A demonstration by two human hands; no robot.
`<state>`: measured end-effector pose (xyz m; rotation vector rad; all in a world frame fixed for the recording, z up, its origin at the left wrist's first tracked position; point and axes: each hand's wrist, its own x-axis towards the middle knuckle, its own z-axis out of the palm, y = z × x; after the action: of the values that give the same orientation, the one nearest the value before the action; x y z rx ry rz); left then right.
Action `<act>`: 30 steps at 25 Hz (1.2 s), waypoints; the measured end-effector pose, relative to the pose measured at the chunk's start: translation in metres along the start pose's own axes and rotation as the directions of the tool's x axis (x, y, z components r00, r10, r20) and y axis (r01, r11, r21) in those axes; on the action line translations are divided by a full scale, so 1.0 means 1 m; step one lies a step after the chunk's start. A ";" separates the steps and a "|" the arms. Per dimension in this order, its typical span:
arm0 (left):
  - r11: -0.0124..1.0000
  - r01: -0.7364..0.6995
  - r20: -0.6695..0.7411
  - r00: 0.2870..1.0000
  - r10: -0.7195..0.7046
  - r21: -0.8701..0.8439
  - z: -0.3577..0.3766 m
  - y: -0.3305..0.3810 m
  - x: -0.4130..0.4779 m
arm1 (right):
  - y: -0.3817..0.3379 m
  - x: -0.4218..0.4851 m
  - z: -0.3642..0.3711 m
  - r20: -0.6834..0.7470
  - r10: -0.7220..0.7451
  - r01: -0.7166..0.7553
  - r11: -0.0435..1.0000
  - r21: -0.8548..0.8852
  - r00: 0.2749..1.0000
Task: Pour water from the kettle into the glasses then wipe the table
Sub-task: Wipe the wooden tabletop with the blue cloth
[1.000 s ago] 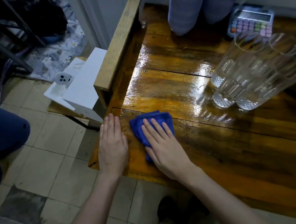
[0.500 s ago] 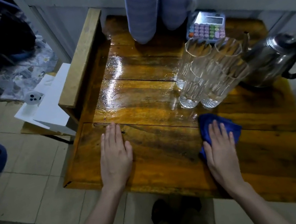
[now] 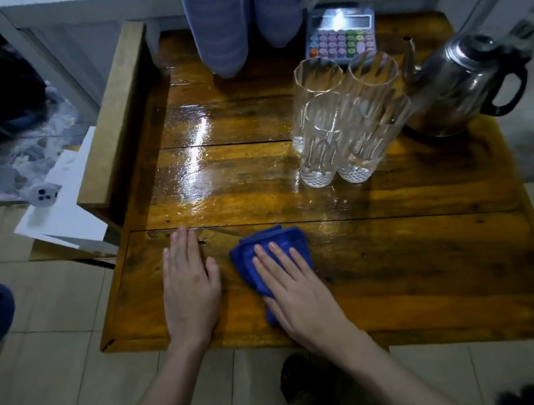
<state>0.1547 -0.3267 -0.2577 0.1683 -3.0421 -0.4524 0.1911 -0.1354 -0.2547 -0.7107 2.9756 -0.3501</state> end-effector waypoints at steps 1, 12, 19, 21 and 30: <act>1.000 -0.006 -0.007 1.000 0.006 0.011 0.000 0.000 0.000 | 0.009 -0.016 0.000 -0.007 0.002 -0.002 1.000 -0.019 1.000; 0.992 -0.112 0.018 0.993 0.113 -0.062 0.024 0.095 -0.004 | 0.200 -0.094 -0.050 -0.035 0.571 -0.566 0.819 0.098 0.820; 0.987 -0.159 0.046 0.986 0.157 0.028 0.042 0.120 -0.017 | 0.152 -0.035 -0.045 -0.029 0.469 -0.464 0.879 0.112 0.883; 0.987 -0.156 0.043 0.987 0.155 0.042 0.042 0.120 -0.017 | 0.117 -0.036 -0.038 -0.049 0.379 -0.374 0.923 0.087 0.924; 0.989 -0.136 0.031 0.990 0.135 0.049 0.037 0.126 -0.018 | 0.149 -0.110 -0.040 0.063 0.128 -0.121 0.987 -0.111 0.990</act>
<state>0.1568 -0.1944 -0.2566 -0.0428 -3.0673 -0.3705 0.2192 0.0521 -0.2500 -0.5301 2.9712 -0.1563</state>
